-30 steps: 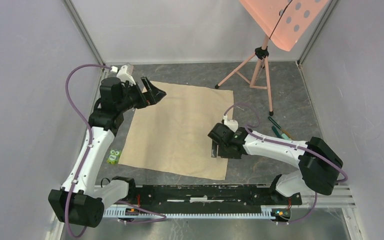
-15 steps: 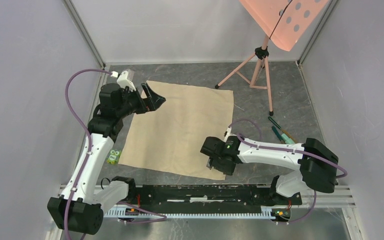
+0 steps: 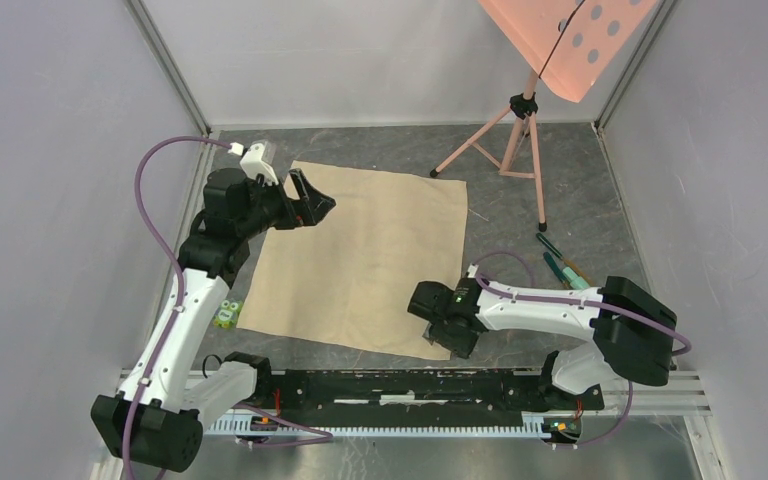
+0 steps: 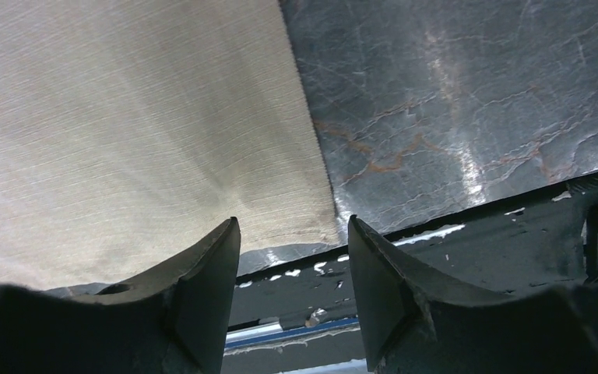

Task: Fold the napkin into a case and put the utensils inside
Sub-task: Pick up the flattened napkin from the center of the board.

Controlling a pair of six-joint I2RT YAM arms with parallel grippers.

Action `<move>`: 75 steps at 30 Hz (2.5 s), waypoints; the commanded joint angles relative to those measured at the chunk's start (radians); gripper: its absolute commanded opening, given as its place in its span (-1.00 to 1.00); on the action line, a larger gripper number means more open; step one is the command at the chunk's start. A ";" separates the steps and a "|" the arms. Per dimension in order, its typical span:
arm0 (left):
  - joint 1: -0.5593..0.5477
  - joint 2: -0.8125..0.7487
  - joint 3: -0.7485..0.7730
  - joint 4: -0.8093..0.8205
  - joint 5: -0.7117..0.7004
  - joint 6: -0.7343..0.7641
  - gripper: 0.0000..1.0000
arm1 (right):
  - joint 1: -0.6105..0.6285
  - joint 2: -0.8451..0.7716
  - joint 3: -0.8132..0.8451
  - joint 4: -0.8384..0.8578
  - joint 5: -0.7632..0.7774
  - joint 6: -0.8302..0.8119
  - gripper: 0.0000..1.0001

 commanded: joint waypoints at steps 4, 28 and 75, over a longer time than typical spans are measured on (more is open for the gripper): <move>-0.007 -0.021 0.012 0.003 -0.012 0.057 1.00 | 0.004 0.004 -0.038 0.046 -0.011 0.057 0.18; -0.032 -0.024 0.014 -0.017 -0.071 0.087 1.00 | 0.003 0.047 -0.099 0.077 0.008 0.101 -0.73; -0.869 0.138 -0.278 -0.722 -0.638 -1.347 0.13 | -0.572 -0.482 -0.376 0.818 0.330 -1.389 -0.99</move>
